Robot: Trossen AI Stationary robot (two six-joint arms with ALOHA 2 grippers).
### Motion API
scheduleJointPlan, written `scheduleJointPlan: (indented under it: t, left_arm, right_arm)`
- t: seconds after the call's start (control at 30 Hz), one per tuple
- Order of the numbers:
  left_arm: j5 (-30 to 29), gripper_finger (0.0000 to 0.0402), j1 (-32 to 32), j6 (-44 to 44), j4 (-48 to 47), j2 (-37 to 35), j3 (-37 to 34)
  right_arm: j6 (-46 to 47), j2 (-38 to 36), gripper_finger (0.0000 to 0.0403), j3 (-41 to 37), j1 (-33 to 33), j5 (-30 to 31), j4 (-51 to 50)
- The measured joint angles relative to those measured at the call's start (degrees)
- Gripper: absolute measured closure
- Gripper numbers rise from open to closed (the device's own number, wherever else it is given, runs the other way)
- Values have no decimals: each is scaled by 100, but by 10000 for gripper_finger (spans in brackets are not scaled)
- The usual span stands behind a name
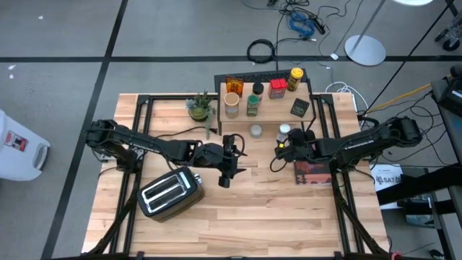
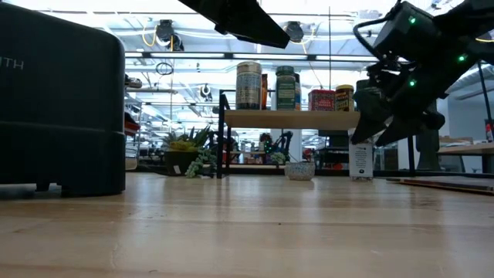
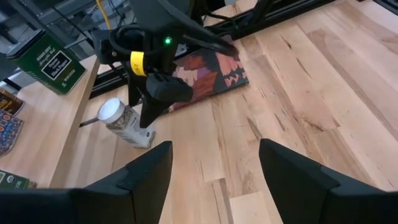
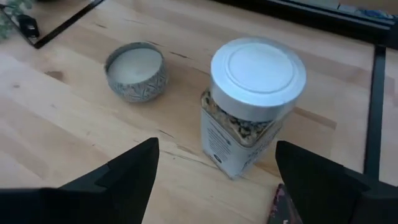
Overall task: Shelf spices
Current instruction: Put the white seasoning bottle on the shelf
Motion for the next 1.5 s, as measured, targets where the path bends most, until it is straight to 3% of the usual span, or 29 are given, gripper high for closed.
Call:
scheduleJointPlan:
  t: [0.43, 0.97, 1.13, 1.5]
  left_arm:
    - [1, 152, -182, 0, -5, 0, 0]
    - [0, 152, -203, 0, -4, 0, 0]
    - [0, 152, -203, 9, -4, 0, 0]
    - [-1, 152, -203, 47, -15, 0, 0]
  right_arm:
    - [163, 118, 92, 1, 0, 514, 181]
    - [-141, 115, 96, 0, -346, 562, 340]
    - [-167, 115, 138, 0, -364, 473, 340]
    - [-313, 111, 279, 2, -361, 307, 348]
